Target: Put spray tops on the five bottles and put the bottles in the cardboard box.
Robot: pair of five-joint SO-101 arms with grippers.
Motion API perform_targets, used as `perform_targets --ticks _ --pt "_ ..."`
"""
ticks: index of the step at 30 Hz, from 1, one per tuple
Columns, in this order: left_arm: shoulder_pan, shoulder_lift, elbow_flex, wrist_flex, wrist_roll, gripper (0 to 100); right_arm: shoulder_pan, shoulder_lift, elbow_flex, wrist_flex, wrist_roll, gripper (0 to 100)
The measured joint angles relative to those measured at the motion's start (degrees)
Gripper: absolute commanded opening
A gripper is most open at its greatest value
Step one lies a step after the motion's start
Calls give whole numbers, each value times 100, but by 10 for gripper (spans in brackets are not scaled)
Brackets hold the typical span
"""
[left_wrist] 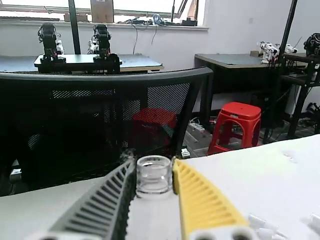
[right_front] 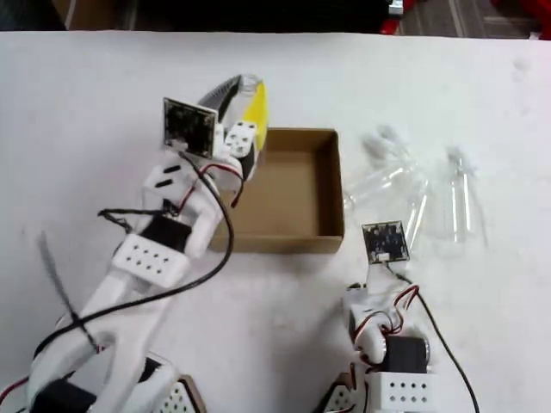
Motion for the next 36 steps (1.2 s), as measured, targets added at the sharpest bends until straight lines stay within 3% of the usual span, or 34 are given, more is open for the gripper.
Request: perform_targets --ticks 10,17,26,36 --pt "-229 527 958 -1486 26 21 0 0 0 0 0 24" --pt "-264 1160 976 -1609 26 21 0 0 0 0 0 24" --pt "-273 2532 976 -3288 26 21 0 0 0 0 0 24" --pt "-378 3332 659 -3965 35 22 0 0 0 0 0 24"
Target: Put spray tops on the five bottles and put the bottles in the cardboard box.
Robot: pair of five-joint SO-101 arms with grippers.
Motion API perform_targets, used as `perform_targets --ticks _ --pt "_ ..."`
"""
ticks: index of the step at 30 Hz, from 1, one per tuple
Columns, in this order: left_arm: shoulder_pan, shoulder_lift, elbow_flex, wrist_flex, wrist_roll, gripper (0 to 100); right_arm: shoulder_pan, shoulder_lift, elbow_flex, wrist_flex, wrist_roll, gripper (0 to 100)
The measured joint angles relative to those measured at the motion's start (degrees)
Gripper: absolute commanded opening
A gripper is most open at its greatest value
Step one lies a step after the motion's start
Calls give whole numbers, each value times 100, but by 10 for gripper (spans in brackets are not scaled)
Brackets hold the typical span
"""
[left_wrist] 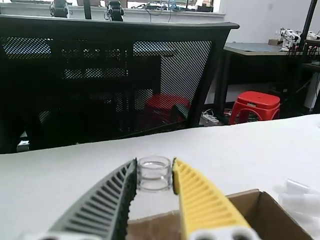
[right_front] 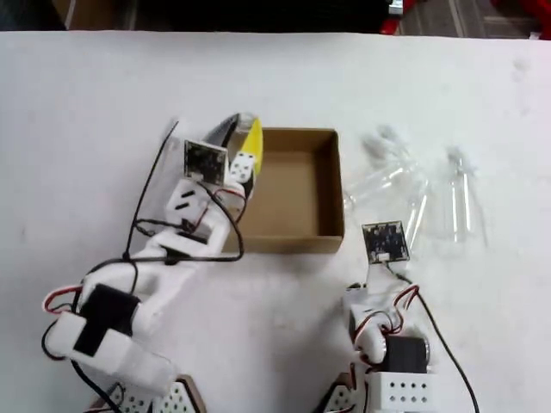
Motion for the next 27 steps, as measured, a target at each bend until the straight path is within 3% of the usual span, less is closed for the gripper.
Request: perform_targets --ticks 17,23,27 --pt "-158 545 -404 -35 0 25 0 0 0 0 0 24" --pt "-167 545 -404 -35 0 155 0 0 0 0 0 24" --pt "-167 492 -404 -18 0 154 0 0 0 0 0 24"
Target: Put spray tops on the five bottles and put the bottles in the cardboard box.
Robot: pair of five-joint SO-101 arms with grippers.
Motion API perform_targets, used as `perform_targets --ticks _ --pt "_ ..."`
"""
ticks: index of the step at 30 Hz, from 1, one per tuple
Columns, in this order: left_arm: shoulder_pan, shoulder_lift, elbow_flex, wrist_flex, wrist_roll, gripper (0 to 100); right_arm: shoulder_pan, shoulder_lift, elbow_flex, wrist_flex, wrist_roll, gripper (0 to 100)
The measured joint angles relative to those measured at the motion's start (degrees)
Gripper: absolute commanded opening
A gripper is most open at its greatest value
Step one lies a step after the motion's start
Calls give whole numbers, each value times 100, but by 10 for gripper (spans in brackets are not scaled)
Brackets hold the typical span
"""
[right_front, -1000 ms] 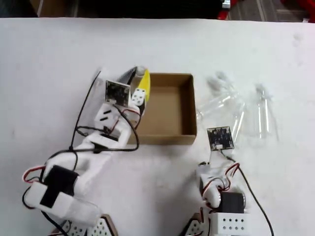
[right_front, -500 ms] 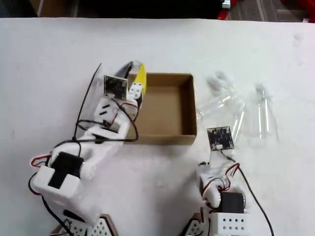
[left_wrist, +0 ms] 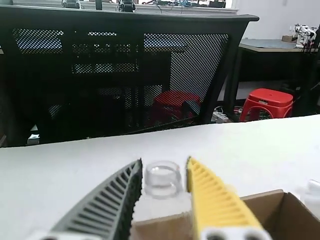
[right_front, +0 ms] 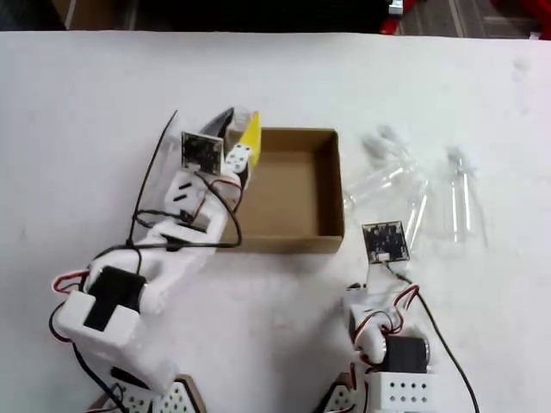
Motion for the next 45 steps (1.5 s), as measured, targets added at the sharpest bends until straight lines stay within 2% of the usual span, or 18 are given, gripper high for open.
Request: perform_targets --ticks 5,15,19,22,25,29,34,37,41,45 --pt "9 -554 62 448 185 94 0 0 0 0 0 24" --pt "0 -1538 185 1415 360 91 0 0 0 0 0 24" --pt "0 -2567 791 1451 360 91 0 0 0 0 0 24" --pt "0 -3648 1064 1987 360 91 0 0 0 0 0 24" --pt "-114 -4659 1011 3200 360 91 0 0 0 0 0 24" --pt "-545 -5459 299 5503 360 92 0 0 0 0 0 24" --pt "-1152 -5688 -1134 8607 360 91 0 0 0 0 0 24" --pt "-1415 -5723 -1793 10101 360 90 0 0 0 0 0 24" --pt "-1468 -5732 -2189 11156 334 90 0 0 0 0 0 24" --pt "-1468 -5705 -2242 11358 114 45 0 0 0 0 0 24"
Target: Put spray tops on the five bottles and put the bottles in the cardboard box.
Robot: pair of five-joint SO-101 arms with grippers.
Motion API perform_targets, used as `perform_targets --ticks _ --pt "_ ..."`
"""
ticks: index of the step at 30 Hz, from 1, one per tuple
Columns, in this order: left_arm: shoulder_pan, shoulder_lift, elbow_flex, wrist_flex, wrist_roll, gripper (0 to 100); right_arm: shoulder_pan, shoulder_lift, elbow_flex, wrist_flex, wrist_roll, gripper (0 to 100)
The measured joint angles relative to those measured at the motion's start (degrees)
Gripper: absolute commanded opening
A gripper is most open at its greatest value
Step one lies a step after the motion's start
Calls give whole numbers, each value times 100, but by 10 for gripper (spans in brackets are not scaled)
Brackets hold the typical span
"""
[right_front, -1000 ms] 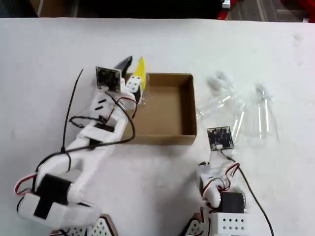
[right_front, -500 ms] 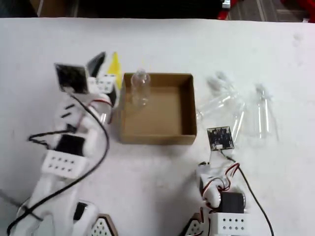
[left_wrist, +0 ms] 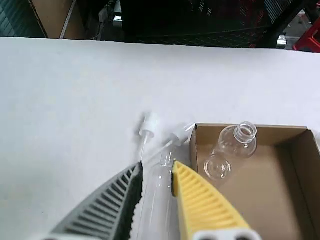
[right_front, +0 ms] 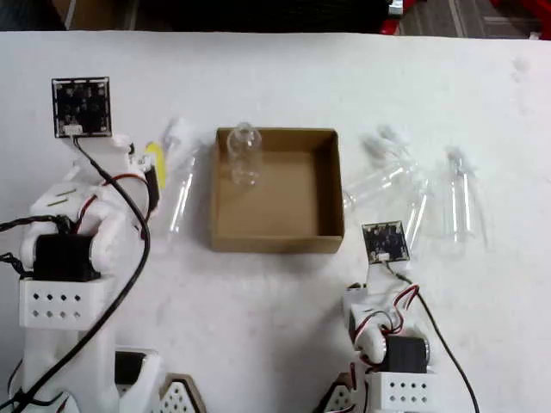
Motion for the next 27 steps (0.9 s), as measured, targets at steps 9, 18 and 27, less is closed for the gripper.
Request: perform_targets --ticks 9,18,27 --pt "0 1969 -1213 941 -404 27 0 0 0 0 0 24" --pt "-176 4782 -4018 2963 -2321 27 0 0 0 0 0 24" --pt "-246 6822 -5635 3262 -2224 27 0 0 0 0 0 24"
